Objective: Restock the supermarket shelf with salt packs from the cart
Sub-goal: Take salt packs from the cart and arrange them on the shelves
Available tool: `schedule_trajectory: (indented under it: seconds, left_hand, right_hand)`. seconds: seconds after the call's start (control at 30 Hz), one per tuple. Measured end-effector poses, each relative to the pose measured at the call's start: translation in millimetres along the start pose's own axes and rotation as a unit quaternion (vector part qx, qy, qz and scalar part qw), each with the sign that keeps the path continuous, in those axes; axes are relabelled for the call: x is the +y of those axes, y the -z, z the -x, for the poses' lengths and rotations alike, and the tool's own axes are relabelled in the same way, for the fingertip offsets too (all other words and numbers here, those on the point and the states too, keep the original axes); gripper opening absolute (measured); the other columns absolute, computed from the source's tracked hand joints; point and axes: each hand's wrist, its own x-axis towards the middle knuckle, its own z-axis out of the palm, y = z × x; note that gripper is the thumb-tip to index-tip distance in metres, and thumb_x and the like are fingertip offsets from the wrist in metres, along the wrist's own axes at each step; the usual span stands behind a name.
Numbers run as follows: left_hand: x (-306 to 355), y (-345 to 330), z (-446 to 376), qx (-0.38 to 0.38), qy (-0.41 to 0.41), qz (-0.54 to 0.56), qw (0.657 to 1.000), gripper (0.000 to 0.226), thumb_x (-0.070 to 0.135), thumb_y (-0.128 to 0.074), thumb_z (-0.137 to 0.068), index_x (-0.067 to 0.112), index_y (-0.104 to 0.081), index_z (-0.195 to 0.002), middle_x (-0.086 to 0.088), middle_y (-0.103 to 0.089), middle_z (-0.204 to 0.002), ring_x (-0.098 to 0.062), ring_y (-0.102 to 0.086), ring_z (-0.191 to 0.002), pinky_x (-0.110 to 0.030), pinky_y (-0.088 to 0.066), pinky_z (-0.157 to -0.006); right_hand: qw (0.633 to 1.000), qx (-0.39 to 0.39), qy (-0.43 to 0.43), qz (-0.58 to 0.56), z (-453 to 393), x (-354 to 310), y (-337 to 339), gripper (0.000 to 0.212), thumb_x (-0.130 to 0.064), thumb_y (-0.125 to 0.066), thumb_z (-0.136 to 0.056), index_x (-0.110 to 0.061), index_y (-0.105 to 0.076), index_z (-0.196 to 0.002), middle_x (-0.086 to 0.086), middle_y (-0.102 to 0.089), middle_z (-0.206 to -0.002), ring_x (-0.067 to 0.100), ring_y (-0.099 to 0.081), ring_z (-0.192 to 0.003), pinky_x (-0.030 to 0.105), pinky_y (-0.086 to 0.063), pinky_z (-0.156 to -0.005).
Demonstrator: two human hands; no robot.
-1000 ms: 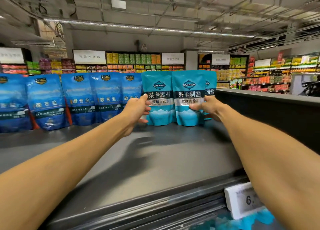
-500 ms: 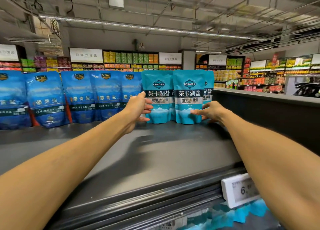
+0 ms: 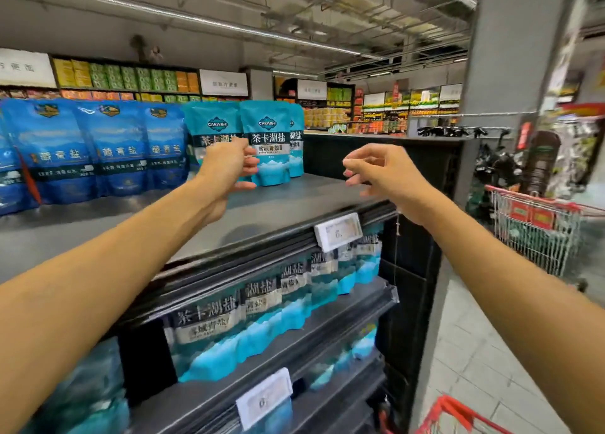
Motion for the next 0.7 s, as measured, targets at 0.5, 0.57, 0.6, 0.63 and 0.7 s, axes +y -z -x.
schedule_trajectory:
  seconds: [0.5, 0.57, 0.6, 0.63, 0.7]
  left_hand:
    - [-167.2, -200.2, 283.0, -0.354, 0.090, 0.006, 0.931, 0.024, -0.002, -0.046, -0.098, 0.015, -0.055, -0.084, -0.004, -0.059, -0.076, -0.008, -0.059, -0.063, -0.021, -0.043, -0.049]
    - [-213.3, -226.1, 320.9, -0.408, 0.132, -0.027, 0.903, 0.015, -0.001, -0.048, -0.098, 0.009, -0.056, -0.090, -0.007, -0.059, -0.082, -0.012, -0.058, -0.067, -0.023, -0.043, -0.052]
    - [-236.9, -239.6, 338.5, -0.436, 0.148, -0.045, 0.886, 0.011, 0.001, -0.050, -0.098, 0.008, -0.056, -0.093, -0.009, -0.059, -0.088, -0.016, -0.059, -0.073, -0.021, -0.045, -0.054]
    - [-259.9, -252.7, 355.7, -0.464, 0.162, -0.067, 0.869, 0.010, 0.004, -0.051, -0.098, 0.010, -0.057, -0.092, -0.010, -0.059, -0.093, -0.021, -0.060, -0.080, -0.021, -0.047, -0.057]
    - [-301.5, -276.5, 386.6, -0.515, 0.189, -0.127, 0.827, 0.013, 0.013, -0.054, -0.099, 0.020, -0.056, -0.088, -0.008, -0.062, -0.094, -0.026, -0.062, -0.090, -0.032, -0.050, -0.068]
  right_hand:
    - [0.900, 0.287, -0.325, 0.036, 404.6, 151.3, 111.6, 0.009, -0.018, -0.065, -0.094, -0.022, -0.070, -0.087, 0.000, -0.076, -0.079, 0.015, -0.073, -0.072, 0.027, -0.051, -0.054]
    - [0.862, 0.328, -0.385, 0.028, 458.0, 172.8, 119.7, 0.008, -0.019, -0.064, -0.095, -0.021, -0.070, -0.090, 0.005, -0.075, -0.083, 0.019, -0.072, -0.074, 0.029, -0.050, -0.055]
    - [0.844, 0.342, -0.412, 0.020, 483.6, 183.5, 123.5, 0.008, -0.019, -0.063, -0.095, -0.016, -0.070, -0.095, 0.008, -0.075, -0.086, 0.020, -0.071, -0.075, 0.029, -0.051, -0.056]
    - [0.824, 0.351, -0.444, 0.021, 508.8, 194.0, 126.7, 0.012, -0.020, -0.062, -0.096, -0.012, -0.070, -0.099, 0.009, -0.074, -0.088, 0.021, -0.070, -0.077, 0.028, -0.053, -0.057]
    - [0.783, 0.366, -0.502, 0.022, 555.9, 214.1, 131.8, 0.018, -0.021, -0.059, -0.098, -0.006, -0.069, -0.102, 0.010, -0.073, -0.092, 0.025, -0.070, -0.082, 0.030, -0.054, -0.060]
